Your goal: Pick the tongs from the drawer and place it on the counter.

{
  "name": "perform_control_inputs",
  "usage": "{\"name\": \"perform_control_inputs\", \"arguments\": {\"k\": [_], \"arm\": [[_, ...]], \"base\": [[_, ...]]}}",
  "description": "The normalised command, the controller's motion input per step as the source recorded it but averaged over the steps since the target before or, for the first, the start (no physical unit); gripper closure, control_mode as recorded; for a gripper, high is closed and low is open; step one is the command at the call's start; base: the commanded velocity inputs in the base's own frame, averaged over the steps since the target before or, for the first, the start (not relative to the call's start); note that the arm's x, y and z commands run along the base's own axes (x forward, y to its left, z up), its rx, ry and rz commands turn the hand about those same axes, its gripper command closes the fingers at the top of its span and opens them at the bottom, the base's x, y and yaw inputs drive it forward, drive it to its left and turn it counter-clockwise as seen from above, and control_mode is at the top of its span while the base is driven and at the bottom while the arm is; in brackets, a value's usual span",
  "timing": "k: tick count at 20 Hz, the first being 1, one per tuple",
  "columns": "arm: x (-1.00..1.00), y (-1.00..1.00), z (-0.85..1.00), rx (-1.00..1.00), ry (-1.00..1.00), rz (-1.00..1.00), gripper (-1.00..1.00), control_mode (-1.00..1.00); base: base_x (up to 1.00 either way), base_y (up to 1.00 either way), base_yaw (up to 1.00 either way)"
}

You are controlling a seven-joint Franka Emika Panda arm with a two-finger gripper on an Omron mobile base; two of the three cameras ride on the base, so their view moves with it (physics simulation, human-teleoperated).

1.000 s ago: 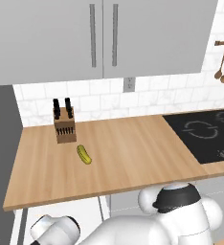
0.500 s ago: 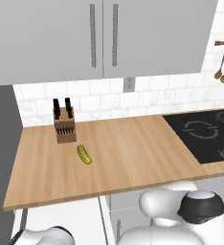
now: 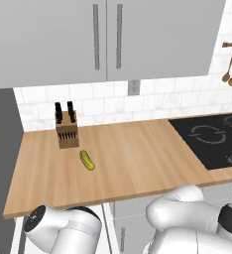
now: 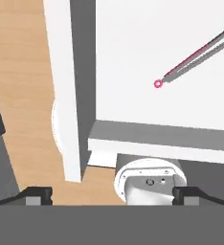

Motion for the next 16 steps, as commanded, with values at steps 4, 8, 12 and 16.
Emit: {"name": "perform_control_inputs", "arguments": {"k": [4, 8, 12, 16], "arm": [[1.00, -0.12, -0.14, -0.01, -0.18, -0.36, -1.00, -1.00], [0.62, 0.11, -0.33, -0.01, -0.04, -0.21, -1.00, -1.00], [0.38, 0.10, -0.54, 0.00, 0.00, -0.10, -1.00, -1.00], [0.60, 0.53, -0.83, 0.01, -0.07, -0.23, -1.00, -1.00]], "base": [[0.00, 0.00, 0.00], [0.00, 0.00, 0.00], [0.00, 0.00, 0.00], [0.00, 0.00, 0.00]]}}
